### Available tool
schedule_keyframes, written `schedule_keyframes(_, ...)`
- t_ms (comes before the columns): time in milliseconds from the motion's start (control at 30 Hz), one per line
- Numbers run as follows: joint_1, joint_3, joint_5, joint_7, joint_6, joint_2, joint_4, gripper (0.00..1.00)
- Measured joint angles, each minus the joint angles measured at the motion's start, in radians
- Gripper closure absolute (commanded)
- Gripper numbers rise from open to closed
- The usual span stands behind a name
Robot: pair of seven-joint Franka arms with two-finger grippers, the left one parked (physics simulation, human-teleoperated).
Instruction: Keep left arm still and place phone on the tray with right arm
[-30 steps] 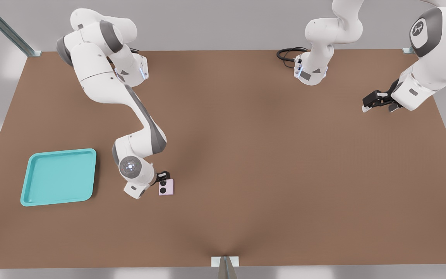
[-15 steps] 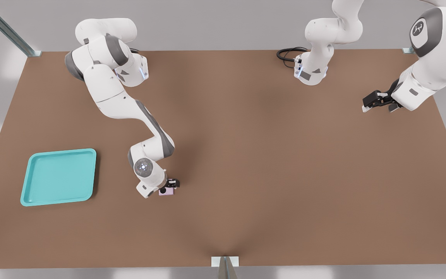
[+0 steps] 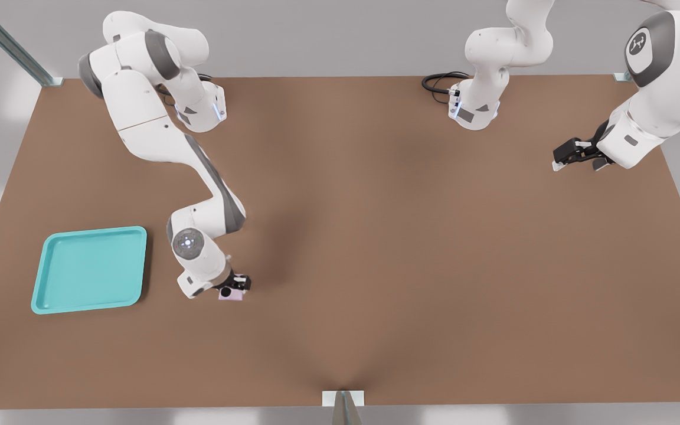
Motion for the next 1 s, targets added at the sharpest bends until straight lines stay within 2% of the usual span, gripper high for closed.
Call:
schedule_keyframes(67,-0.083,0.007,-0.001,-0.023,-0.016,-0.064,-0.073,0.21)
schedule_keyframes(133,-0.258,0.096,-0.001,-0.06,-0.03,-0.089,-0.119,0.21)
schedule_keyframes(200,-0.391,0.133,-0.001,-0.108,-0.045,-0.096,-0.136,0.21)
schedule_keyframes(433,-0.667,0.146,-0.002,-0.326,-0.074,-0.079,-0.144,0.21)
schedule_keyframes(467,-0.692,0.143,-0.002,-0.36,-0.076,-0.075,-0.142,0.2)
schedule_keyframes(500,-0.713,0.14,-0.003,-0.392,-0.077,-0.069,-0.14,0.08)
schedule_keyframes(533,-0.728,0.138,-0.004,-0.423,-0.079,-0.063,-0.139,0.0)
schedule_keyframes(667,-0.741,0.144,-0.006,-0.53,-0.091,-0.06,-0.098,0.0)
schedule_keyframes(767,-0.718,0.252,-0.011,-0.591,-0.196,-0.089,0.15,0.0)
schedule_keyframes(833,-0.636,0.33,-0.041,-0.607,-0.301,-0.117,0.284,0.0)
schedule_keyframes(867,-0.546,0.304,-0.051,-0.608,-0.352,-0.177,0.309,0.0)
schedule_keyframes(967,-0.208,-0.016,0.021,-0.604,-0.512,-0.428,0.28,0.0)
schedule_keyframes(1000,-0.146,-0.074,0.041,-0.6,-0.563,-0.483,0.264,0.0)
